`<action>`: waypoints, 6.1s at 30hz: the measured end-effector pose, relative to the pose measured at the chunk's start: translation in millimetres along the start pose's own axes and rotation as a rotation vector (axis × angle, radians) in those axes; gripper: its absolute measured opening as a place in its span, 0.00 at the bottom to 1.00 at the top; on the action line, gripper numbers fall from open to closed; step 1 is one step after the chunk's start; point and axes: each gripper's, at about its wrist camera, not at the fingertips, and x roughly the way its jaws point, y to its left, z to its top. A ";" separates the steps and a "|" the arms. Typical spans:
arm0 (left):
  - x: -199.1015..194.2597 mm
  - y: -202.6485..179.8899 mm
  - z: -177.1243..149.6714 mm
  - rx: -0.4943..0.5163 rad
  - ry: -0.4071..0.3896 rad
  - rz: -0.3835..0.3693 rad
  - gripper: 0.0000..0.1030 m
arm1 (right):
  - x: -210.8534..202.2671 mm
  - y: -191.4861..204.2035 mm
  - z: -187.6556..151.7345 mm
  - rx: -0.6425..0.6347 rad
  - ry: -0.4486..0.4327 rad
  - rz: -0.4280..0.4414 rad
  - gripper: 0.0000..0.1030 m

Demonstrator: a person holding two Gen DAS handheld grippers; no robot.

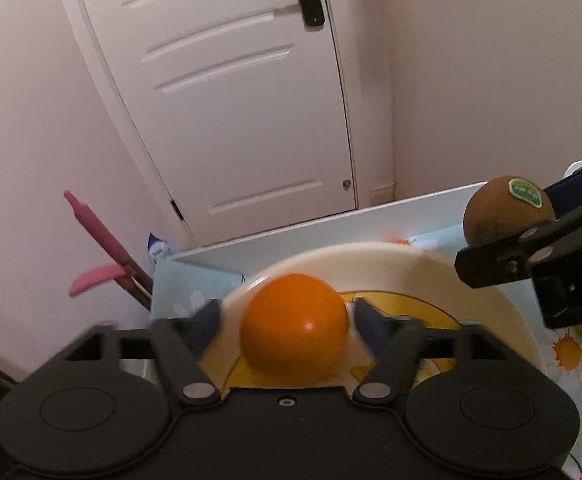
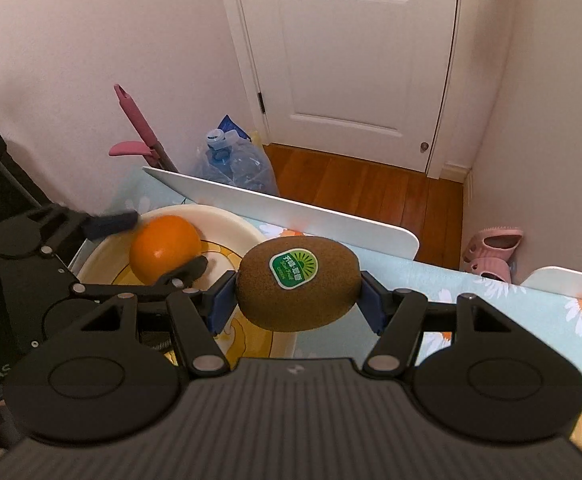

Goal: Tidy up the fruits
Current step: 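Carry the orange and kiwi to the cream bowl and lower them in, then open both grippers and lift away from the bowl, then close the left gripper on a red cherry tomato while the right gripper grasps another, then carry both red tomatoes to the bowl and lower them beside the kiwi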

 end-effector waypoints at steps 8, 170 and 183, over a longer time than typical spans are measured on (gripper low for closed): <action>-24.8 13.8 -13.9 -0.088 0.031 -0.012 0.93 | -1.8 4.0 2.0 -0.042 0.001 0.030 0.76; -229.9 -237.8 -50.8 -0.175 -0.062 -0.128 0.35 | -216.2 -178.8 -190.3 -0.145 -0.120 0.027 0.44; -229.1 -118.3 -32.4 -0.238 -0.101 -0.029 0.34 | -209.2 -91.1 -129.3 -0.149 -0.162 0.102 0.44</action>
